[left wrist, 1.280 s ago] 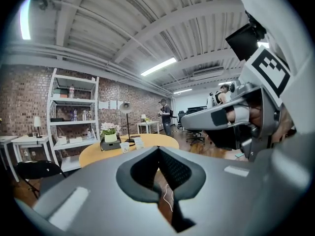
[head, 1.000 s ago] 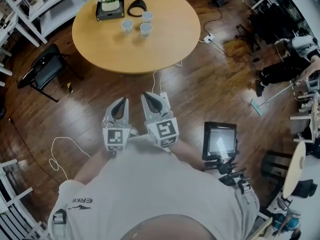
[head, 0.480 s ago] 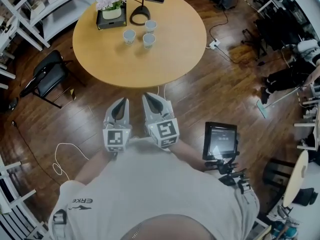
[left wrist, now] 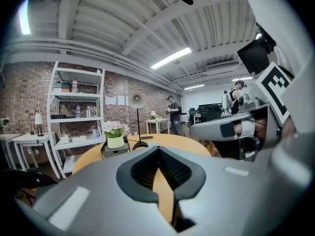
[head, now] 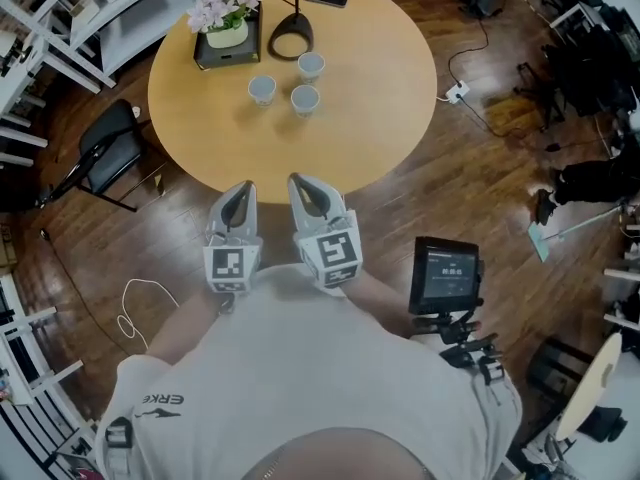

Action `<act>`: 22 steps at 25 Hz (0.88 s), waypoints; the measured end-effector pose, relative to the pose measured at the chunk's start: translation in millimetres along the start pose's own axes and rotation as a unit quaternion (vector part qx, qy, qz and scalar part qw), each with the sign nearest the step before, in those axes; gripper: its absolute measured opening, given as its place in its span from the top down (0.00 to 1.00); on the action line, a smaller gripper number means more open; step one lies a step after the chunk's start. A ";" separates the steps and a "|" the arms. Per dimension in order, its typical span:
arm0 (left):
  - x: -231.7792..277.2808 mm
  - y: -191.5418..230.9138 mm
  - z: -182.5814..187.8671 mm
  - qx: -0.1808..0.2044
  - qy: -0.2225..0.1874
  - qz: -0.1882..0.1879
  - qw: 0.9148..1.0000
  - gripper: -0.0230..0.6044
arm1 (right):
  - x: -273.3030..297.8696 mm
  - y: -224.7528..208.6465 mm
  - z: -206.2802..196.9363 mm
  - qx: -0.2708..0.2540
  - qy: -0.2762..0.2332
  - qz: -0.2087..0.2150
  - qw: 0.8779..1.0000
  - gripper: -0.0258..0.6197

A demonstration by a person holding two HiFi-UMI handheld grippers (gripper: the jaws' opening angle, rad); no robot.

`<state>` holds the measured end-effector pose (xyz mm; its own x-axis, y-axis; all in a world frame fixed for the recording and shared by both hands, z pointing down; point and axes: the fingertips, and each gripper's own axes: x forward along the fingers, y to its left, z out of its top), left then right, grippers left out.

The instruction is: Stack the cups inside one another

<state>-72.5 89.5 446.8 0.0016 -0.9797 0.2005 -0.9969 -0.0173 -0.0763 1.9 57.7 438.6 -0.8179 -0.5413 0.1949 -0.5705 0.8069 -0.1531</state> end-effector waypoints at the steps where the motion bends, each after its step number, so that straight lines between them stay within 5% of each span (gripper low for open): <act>1: 6.4 1.2 0.6 0.001 0.003 0.003 1.000 0.96 | 4.7 -6.1 1.8 0.001 0.000 0.002 1.000 0.94; 9: 45.7 10.4 1.5 -0.009 0.020 -0.002 1.000 0.96 | 35.0 -37.1 4.9 0.006 0.018 -0.005 1.000 0.94; 22: 123.8 81.7 -0.7 -0.030 0.000 -0.058 0.998 0.96 | 114.4 -49.4 21.3 -0.015 0.043 -0.080 0.996 0.94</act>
<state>-153.8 -33.1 466.1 0.1163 -0.9720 0.2044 -0.9931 -0.1175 0.0065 -65.1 -49.1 447.8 -0.7072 -0.6416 0.2971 -0.6887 0.7201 -0.0845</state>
